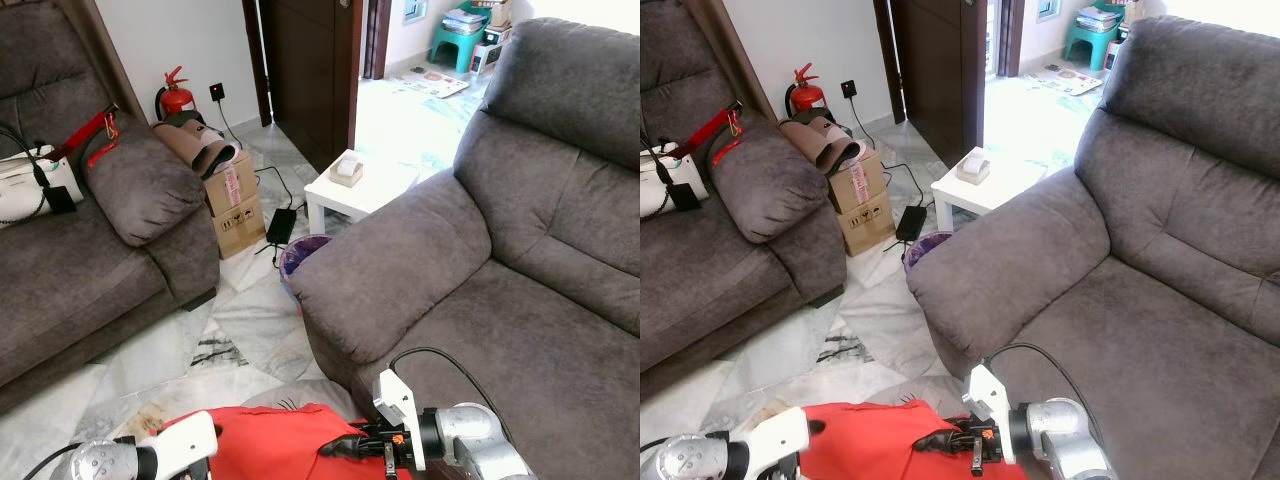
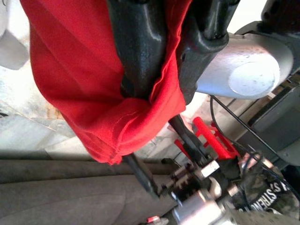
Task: Move the pillow to the sofa from floor
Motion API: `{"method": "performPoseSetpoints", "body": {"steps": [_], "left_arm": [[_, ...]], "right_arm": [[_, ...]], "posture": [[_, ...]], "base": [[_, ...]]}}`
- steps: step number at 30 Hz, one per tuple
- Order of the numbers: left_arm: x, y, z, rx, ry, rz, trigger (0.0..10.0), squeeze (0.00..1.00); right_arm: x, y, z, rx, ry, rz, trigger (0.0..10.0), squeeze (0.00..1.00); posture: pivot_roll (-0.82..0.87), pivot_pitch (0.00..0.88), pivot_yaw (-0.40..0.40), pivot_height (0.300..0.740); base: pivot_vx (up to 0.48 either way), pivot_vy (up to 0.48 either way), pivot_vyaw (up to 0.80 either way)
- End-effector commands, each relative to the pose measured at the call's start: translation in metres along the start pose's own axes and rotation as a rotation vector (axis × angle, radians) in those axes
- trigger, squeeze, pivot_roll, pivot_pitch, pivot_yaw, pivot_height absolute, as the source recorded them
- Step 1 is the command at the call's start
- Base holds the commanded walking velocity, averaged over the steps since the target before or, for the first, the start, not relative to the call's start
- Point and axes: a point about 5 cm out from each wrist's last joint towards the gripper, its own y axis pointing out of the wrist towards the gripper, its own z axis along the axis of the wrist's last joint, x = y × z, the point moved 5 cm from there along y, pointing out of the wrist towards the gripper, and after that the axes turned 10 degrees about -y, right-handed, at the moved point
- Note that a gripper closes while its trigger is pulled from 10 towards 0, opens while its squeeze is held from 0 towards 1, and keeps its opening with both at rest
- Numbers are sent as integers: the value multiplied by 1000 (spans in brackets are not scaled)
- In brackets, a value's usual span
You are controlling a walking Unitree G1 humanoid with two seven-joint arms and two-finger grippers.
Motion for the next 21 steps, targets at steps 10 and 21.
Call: {"method": "performPoseSetpoints", "body": {"steps": [10, 21], "left_arm": [[-5, -4, 13, 38, 83, 1, 10000, 0], [-1, -9, 20, 20, 186, -81, 10000, 0]], "right_arm": [[-13, -8, 13, 19, -57, 89, 10000, 0], [-29, -10, 4, -31, -36, 173, 10000, 0]], "posture": [[113, 90, 44, 740], [114, 91, 41, 740]], "base": [[0, 0, 0], [0, 0, 0]]}}
